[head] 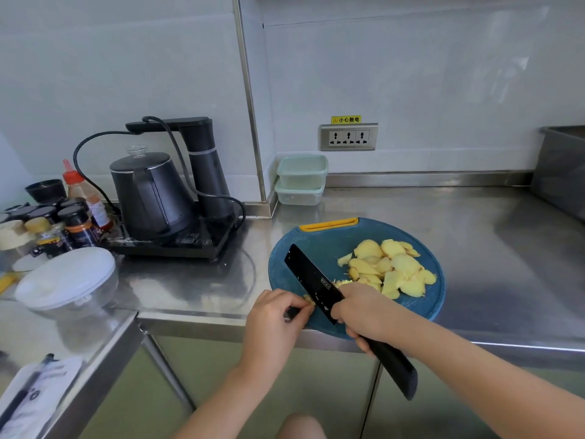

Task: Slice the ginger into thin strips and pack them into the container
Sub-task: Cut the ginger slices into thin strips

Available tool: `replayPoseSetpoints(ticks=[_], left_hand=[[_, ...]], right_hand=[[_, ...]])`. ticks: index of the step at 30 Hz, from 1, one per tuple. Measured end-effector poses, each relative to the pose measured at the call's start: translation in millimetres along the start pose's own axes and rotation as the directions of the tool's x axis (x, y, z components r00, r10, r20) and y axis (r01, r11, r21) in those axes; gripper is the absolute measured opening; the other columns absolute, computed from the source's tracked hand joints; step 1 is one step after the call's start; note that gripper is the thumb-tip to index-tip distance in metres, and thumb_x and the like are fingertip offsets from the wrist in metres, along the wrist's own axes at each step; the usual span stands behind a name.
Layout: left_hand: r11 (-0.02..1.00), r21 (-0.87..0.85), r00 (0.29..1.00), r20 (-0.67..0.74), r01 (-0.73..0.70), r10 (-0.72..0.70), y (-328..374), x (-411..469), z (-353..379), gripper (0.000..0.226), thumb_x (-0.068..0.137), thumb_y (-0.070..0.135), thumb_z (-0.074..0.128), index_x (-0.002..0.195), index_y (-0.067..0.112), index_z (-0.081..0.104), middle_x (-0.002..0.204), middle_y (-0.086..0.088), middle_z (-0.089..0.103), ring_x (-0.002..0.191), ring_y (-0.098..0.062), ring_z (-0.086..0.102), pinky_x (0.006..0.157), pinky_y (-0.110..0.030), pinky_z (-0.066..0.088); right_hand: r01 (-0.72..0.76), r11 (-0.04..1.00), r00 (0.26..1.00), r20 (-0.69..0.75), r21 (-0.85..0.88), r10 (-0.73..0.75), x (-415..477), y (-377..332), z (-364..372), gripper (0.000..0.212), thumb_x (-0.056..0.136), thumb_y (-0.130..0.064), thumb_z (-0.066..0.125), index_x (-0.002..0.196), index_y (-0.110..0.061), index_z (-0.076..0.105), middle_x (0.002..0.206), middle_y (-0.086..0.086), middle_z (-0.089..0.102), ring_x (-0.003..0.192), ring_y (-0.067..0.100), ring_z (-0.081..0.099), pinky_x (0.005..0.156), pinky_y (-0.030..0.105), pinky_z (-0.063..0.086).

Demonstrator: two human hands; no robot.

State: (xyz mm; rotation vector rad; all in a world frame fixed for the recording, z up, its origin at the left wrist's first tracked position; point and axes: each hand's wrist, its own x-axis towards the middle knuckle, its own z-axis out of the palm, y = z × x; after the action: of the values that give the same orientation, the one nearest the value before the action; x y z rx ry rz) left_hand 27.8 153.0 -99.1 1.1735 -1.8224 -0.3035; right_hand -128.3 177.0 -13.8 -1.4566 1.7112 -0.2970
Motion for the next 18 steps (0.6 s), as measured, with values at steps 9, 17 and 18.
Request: replayPoseSetpoints(ticks=[9, 17, 18], left_hand=[[0.998, -0.013, 0.998, -0.012, 0.055, -0.055, 1.2, 0.3, 1.9, 0.015, 0.069, 0.012, 0.083, 0.066, 0.020, 0.071, 0.066, 0.013, 0.064, 0.069, -0.006, 0.055, 0.059, -0.016, 0.044], [0.999, 0.040, 0.998, 0.054, 0.014, -0.016, 1.1, 4.7, -1.8, 0.019, 0.069, 0.009, 0.081, 0.063, 0.020, 0.066, 0.064, 0.011, 0.059, 0.062, -0.009, 0.052, 0.057, -0.016, 0.038], [0.999, 0.053, 0.998, 0.066, 0.002, -0.006, 1.1, 5.6, -2.6, 0.019, 0.069, 0.008, 0.080, 0.063, 0.019, 0.066, 0.064, 0.010, 0.058, 0.062, -0.011, 0.053, 0.056, -0.016, 0.037]], right_hand=[[0.125, 0.962, 0.989, -0.050, -0.243, -0.141, -3.0, -8.0, -2.5, 0.012, 0.095, -0.007, 0.037, 0.092, -0.002, 0.048, 0.067, 0.008, 0.044, 0.041, 0.016, 0.045, 0.032, 0.019, 0.034], [0.129, 0.944, 0.989, -0.031, -0.305, -0.145, -2.1, -6.4, 2.7, 0.010, 0.092, -0.004, 0.043, 0.094, -0.004, 0.053, 0.068, 0.006, 0.048, 0.041, 0.014, 0.049, 0.034, 0.020, 0.034], [0.143, 0.935, 0.986, -0.040, -0.323, -0.165, -1.6, -6.5, 2.5, 0.010, 0.093, -0.006, 0.043, 0.087, -0.008, 0.051, 0.068, 0.003, 0.046, 0.042, 0.012, 0.049, 0.035, 0.017, 0.033]])
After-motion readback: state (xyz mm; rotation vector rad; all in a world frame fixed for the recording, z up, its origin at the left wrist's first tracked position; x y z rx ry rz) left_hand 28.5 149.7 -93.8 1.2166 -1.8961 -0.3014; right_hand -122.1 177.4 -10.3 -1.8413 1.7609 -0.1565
